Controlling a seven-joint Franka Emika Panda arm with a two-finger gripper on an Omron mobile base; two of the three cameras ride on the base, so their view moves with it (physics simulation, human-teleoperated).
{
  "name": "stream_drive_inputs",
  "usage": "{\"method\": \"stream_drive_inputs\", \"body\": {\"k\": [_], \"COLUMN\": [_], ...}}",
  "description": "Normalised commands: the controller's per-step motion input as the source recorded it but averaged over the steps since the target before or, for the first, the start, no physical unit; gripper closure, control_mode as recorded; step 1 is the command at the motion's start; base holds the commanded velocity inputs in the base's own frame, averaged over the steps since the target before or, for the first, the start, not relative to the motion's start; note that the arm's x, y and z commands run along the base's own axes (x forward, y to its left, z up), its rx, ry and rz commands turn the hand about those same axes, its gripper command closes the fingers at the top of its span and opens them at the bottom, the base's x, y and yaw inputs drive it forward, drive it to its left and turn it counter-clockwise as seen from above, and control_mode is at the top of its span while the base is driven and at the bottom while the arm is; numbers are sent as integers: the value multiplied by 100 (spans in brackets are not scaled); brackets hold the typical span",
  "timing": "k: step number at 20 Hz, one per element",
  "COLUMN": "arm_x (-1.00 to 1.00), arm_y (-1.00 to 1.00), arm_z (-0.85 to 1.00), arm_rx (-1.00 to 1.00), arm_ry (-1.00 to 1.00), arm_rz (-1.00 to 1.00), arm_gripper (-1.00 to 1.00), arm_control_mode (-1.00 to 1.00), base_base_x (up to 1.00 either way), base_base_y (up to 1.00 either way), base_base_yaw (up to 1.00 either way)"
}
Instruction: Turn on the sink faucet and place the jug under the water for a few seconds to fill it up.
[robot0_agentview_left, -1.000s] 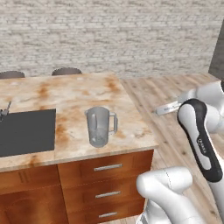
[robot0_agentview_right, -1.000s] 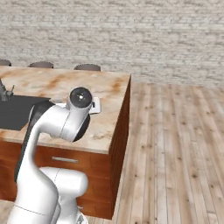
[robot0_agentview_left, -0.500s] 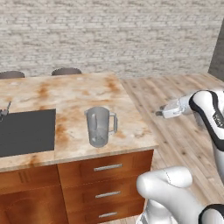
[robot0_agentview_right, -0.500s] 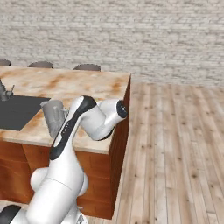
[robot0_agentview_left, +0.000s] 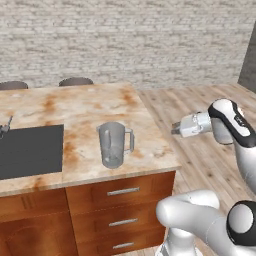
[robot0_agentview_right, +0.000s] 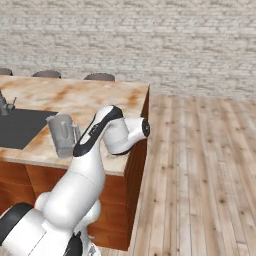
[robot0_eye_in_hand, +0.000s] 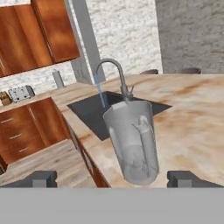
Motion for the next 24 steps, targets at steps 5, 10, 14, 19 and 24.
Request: {"method": "stream_drive_inputs", "body": {"k": [5,10,14,19,24], "arm_x": [25,29,30,26,14], "arm_y": [26,22,28,24,15], "arm_z": [-30,-31,-23,-16,-10], "arm_rx": [10,9,5,3,2], "arm_ry": [0,0,0,0,0], "arm_rz": [11,11,9,10,10], "arm_gripper": [-100,-100,-100,-100,-100], "arm_control_mode": [-100,-100,-100,-100,-100], "base_base_x": [0,0,0,0,0], "base_base_y": [0,0,0,0,0], "base_base_yaw": [0,0,0,0,0]}}
